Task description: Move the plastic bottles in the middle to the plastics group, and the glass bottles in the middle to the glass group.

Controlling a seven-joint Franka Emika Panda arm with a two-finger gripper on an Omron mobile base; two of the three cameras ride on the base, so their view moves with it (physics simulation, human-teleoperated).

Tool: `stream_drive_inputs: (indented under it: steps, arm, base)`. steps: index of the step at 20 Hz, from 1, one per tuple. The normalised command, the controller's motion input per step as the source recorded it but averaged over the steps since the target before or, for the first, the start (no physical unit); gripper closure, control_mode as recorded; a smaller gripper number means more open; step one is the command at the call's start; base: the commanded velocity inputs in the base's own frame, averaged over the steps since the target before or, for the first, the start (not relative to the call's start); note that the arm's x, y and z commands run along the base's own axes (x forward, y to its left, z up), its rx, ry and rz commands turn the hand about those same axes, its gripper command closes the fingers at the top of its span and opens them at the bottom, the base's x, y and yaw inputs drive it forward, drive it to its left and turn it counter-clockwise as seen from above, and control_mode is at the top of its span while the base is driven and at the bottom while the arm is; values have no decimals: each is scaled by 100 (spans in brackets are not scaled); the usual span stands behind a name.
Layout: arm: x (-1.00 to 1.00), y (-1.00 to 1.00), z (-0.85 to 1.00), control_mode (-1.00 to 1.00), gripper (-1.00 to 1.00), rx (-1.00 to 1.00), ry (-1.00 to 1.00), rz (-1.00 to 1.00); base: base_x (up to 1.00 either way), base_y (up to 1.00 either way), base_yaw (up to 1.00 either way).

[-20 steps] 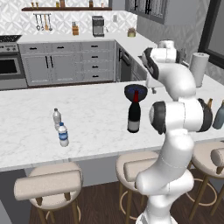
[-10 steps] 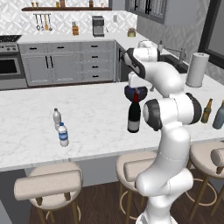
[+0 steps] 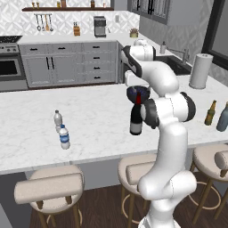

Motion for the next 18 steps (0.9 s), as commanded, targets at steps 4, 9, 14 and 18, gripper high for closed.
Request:
stream_drive_inputs:
  steps: [4,9,14,18]
  arm:
    - [1,5,-14,-100,-100,0,0,0]
    - [-13,0,-45,-100,-100,0,-17,4]
    - [-73,0,-37,-100,-100,0,-32,5]
    - [-34,1,-3,-100,-100,0,-34,4]
  base:
    - [0,0,0]
    - [0,0,0]
    - [0,0,0]
    - [0,0,0]
